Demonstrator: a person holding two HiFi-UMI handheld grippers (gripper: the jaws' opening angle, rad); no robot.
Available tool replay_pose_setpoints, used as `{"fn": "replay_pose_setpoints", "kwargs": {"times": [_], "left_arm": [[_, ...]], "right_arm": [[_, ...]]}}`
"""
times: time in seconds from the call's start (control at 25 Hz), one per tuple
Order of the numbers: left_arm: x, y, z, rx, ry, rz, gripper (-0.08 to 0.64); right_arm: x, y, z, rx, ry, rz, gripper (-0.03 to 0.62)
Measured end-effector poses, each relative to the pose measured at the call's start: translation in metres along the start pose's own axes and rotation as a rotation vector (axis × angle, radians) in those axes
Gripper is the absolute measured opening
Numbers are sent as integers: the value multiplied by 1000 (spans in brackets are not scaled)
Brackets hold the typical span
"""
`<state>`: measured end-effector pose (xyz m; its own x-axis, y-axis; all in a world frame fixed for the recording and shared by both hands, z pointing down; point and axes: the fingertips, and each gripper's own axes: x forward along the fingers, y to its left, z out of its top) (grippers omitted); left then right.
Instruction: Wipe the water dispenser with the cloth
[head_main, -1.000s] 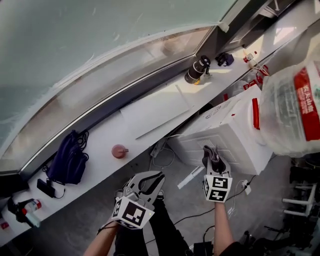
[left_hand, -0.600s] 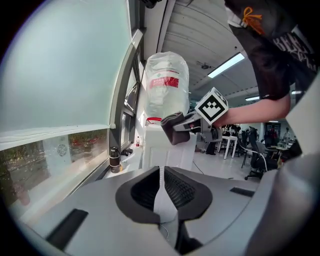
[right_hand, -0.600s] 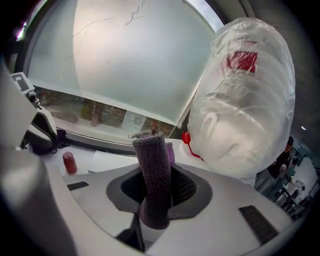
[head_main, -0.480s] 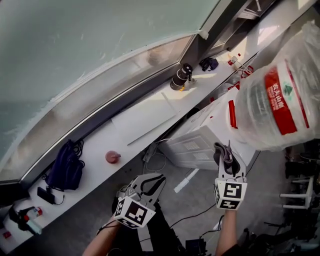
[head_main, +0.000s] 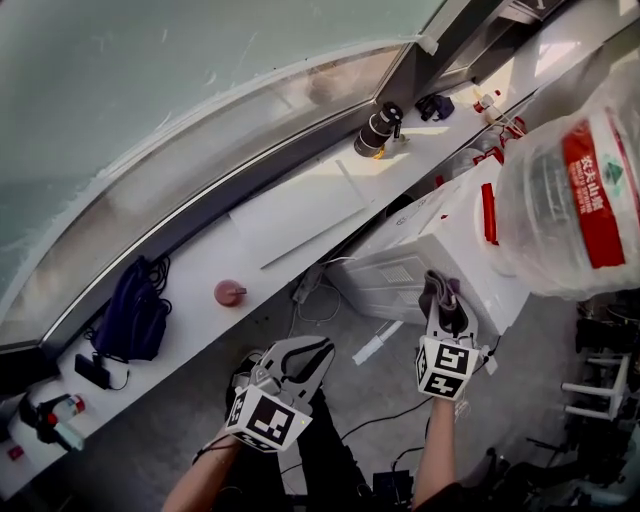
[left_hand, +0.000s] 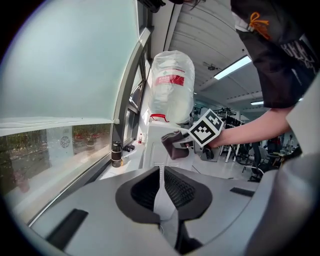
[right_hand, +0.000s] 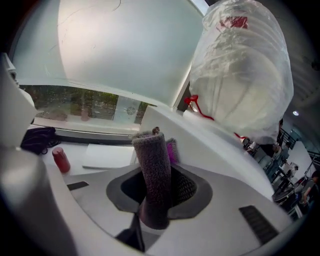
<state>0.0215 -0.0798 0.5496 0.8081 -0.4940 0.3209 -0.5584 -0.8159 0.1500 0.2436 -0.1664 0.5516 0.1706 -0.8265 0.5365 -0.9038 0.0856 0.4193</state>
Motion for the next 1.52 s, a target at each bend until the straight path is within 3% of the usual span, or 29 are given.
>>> {"fn": "replay_pose_setpoints", "kwargs": {"times": [0.32, 0.68, 0.96, 1.2, 1.36, 1.52], "left_arm": [[11, 9, -16, -28, 6, 11, 37], [20, 21, -52, -56, 34, 45, 37], [15, 34, -83, -87, 61, 81, 37], [15, 45, -107, -99, 85, 102, 38], [16, 48, -116, -100, 100, 107, 37], [17, 50, -114, -95, 107, 108, 38]], "right_arm": [[55, 26, -80, 118, 112, 10, 104], [111, 64, -159, 9, 223, 9, 104], [151, 94, -213, 53, 325, 14, 104], [184, 117, -268, 106, 469, 18, 104], [189, 124, -287, 71, 560, 36, 106], [177, 122, -274, 70, 509, 45, 106]]}}
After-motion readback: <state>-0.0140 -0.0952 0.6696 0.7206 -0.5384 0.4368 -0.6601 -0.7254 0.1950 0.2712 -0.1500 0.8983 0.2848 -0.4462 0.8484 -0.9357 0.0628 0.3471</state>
